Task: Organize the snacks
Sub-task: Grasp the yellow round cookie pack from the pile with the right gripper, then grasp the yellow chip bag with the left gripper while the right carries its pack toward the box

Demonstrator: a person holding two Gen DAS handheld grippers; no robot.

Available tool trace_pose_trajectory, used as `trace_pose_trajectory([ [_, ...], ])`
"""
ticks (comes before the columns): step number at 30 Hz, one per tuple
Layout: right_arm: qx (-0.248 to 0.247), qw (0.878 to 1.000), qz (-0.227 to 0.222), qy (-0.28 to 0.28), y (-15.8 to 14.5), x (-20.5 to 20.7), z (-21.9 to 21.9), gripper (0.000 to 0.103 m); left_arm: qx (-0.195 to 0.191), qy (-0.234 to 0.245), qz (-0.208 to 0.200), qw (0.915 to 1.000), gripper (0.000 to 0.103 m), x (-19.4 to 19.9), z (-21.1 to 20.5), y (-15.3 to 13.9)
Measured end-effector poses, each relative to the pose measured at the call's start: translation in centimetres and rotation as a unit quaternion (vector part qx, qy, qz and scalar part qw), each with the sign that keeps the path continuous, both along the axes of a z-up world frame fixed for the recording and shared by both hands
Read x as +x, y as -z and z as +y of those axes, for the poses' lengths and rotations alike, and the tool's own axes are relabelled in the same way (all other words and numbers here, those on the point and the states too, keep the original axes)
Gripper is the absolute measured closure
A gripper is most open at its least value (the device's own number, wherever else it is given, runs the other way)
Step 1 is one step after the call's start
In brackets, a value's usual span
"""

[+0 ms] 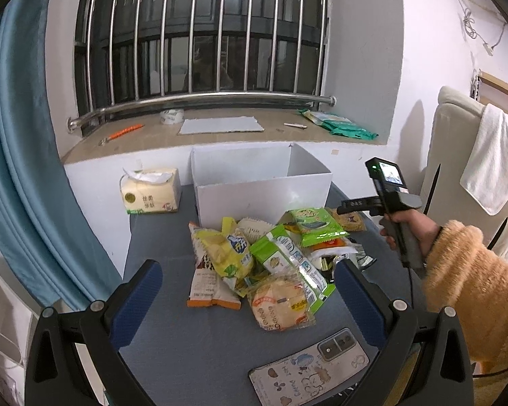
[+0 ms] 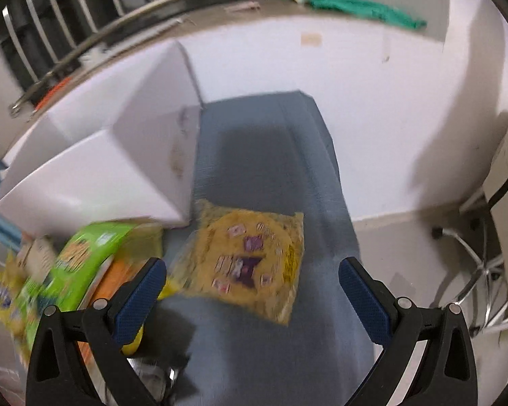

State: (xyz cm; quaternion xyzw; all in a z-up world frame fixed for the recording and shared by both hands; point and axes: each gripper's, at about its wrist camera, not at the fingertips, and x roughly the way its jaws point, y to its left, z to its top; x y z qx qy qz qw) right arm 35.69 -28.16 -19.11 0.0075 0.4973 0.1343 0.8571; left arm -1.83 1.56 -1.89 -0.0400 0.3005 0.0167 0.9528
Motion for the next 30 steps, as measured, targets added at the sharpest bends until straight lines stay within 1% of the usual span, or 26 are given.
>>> trace_pose_trajectory([
  [3, -0.005, 1.000, 0.016, 0.014, 1.0, 1.1, 0.9, 0.000, -0.002, -0.002, 0.006, 1.0000, 0.000, 0.1, 0.3, 0.5],
  [6, -0.036, 0.999, 0.038, 0.015, 2.3, 1.9, 2.2, 0.000, -0.002, -0.005, 0.014, 0.9999, 0.000, 0.3, 0.5, 0.9],
  [8, -0.054, 0.998, 0.029, 0.011, 2.6, 1.7, 2.9, 0.000, -0.005, -0.007, 0.019, 0.9998, 0.000, 0.5, 0.7, 1.3],
  [10, -0.071, 0.997, 0.022, 0.002, 2.7, 1.4, 3.5, 0.007, -0.008, -0.008, 0.024, 0.9996, 0.000, 0.7, 0.8, 1.7],
  [11, -0.072, 0.997, 0.014, -0.001, 2.4, 1.2, 3.4, 0.020, -0.009, -0.009, 0.027, 0.9995, 0.000, 0.9, 0.9, 1.9],
  [13, -0.068, 0.998, 0.010, -0.002, 1.7, 1.0, 3.3, 0.055, -0.011, -0.010, 0.032, 0.9994, 0.000, 1.2, 1.1, 2.3],
  [14, -0.064, 0.998, 0.012, -0.005, 1.6, 0.9, 3.1, 0.084, -0.013, -0.011, 0.035, 0.9992, 0.000, 1.3, 1.2, 2.5],
  [16, -0.046, 0.999, 0.020, -0.021, 1.4, 0.5, 2.9, 0.085, -0.017, -0.011, 0.040, 0.9990, 0.000, 1.7, 1.3, 3.0],
  [18, -0.039, 0.999, 0.014, -0.031, 1.1, -0.1, 2.7, 0.085, -0.021, -0.009, 0.043, 0.9988, 0.000, 2.1, 1.5, 3.5],
  [19, -0.027, 0.999, 0.012, -0.031, 0.9, -0.3, 2.4, 0.085, -0.022, -0.010, 0.045, 0.9987, 0.000, 2.3, 1.7, 3.7],
  [22, 0.029, 0.999, 0.000, -0.033, -0.3, -1.6, 0.7, 0.085, -0.031, -0.015, 0.059, 0.9977, 0.000, 3.6, 2.5, 4.9],
  [23, 0.039, 0.999, -0.004, -0.035, -0.7, -2.1, 0.3, 0.085, -0.034, -0.015, 0.061, 0.9974, 0.000, 4.1, 2.7, 5.1],
  [27, 0.094, 0.993, -0.039, -0.060, -3.9, -6.0, -1.4, 0.085, -0.046, -0.006, 0.075, 0.9961, 0.000, 6.8, 3.7, 6.7],
  [30, 0.133, 0.986, -0.057, -0.079, -5.9, -9.5, -2.6, 0.085, -0.039, 0.009, 0.093, 0.9949, 0.000, 9.4, 3.8, 8.1],
])
